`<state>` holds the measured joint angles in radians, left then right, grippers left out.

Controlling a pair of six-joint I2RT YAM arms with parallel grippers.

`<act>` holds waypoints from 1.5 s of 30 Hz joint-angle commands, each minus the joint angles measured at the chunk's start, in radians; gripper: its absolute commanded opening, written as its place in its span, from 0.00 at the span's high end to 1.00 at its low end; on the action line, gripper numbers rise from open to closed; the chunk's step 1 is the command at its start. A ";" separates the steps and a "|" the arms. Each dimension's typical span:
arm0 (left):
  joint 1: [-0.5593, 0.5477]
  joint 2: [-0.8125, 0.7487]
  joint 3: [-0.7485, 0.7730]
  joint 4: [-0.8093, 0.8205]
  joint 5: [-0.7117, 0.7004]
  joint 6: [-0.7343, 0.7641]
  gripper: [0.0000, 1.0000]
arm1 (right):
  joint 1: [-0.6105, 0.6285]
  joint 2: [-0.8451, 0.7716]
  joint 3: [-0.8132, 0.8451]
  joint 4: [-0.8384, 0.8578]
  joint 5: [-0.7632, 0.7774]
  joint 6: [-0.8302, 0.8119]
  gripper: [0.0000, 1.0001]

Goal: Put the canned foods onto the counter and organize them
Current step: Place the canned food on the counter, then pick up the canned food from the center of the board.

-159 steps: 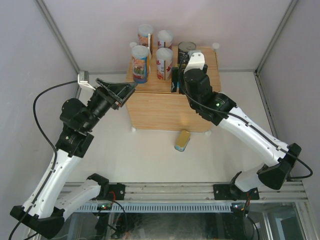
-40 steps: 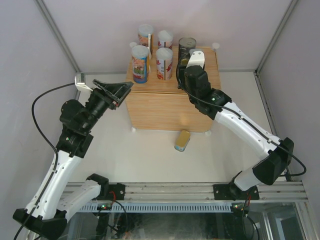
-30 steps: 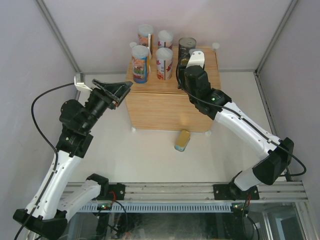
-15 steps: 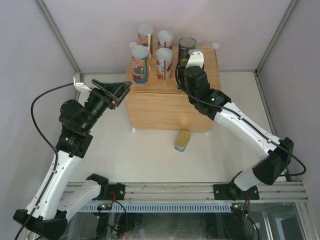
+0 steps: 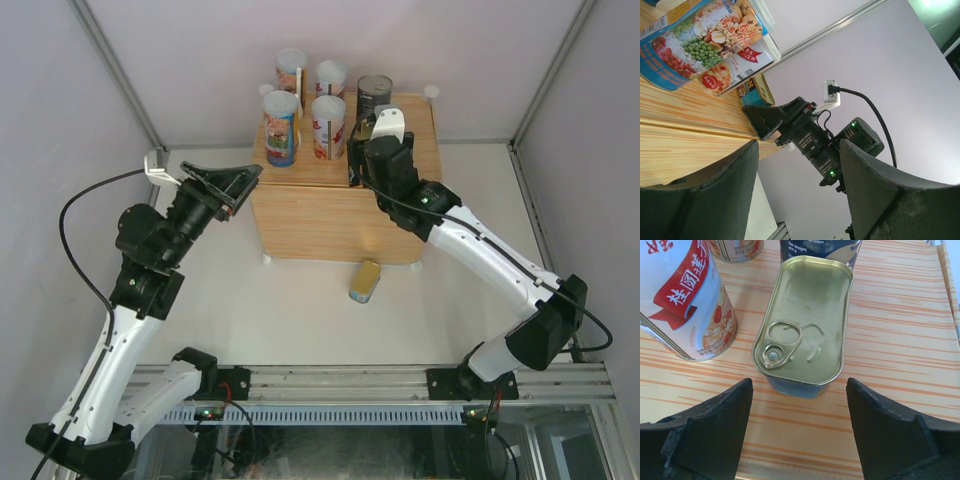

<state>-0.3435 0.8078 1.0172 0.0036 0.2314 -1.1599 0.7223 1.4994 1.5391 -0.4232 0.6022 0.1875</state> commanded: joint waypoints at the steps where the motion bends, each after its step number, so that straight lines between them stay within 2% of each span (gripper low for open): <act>1: 0.008 -0.018 -0.031 0.040 -0.003 0.000 0.30 | 0.012 -0.055 -0.012 0.010 0.012 0.020 0.25; 12: 0.009 -0.007 -0.019 0.042 -0.007 0.004 0.30 | 0.040 -0.088 -0.007 -0.002 0.027 0.016 0.24; 22: 0.013 -0.016 -0.033 0.060 -0.022 0.003 0.30 | 0.123 -0.176 -0.010 -0.042 0.092 0.013 0.24; 31: 0.027 0.005 -0.070 0.138 -0.018 -0.048 0.29 | 0.298 -0.284 -0.046 -0.140 0.237 0.042 0.23; 39: 0.028 0.023 -0.068 0.141 -0.057 -0.026 0.20 | 0.465 -0.369 -0.125 -0.326 0.357 0.231 0.23; 41: 0.028 0.025 -0.070 0.142 -0.066 -0.019 0.13 | 0.505 -0.375 -0.143 -0.396 0.389 0.305 0.23; 43: 0.028 0.023 -0.080 0.149 -0.077 -0.018 0.01 | 0.535 -0.383 -0.166 -0.451 0.401 0.379 0.22; 45: 0.028 0.023 -0.084 0.153 -0.083 -0.017 0.00 | 0.552 -0.391 -0.204 -0.477 0.393 0.439 0.22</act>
<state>-0.3237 0.8345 0.9607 0.0967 0.1772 -1.1915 1.2343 1.1351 1.3781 -0.7799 0.9447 0.4438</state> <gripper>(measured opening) 0.988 0.775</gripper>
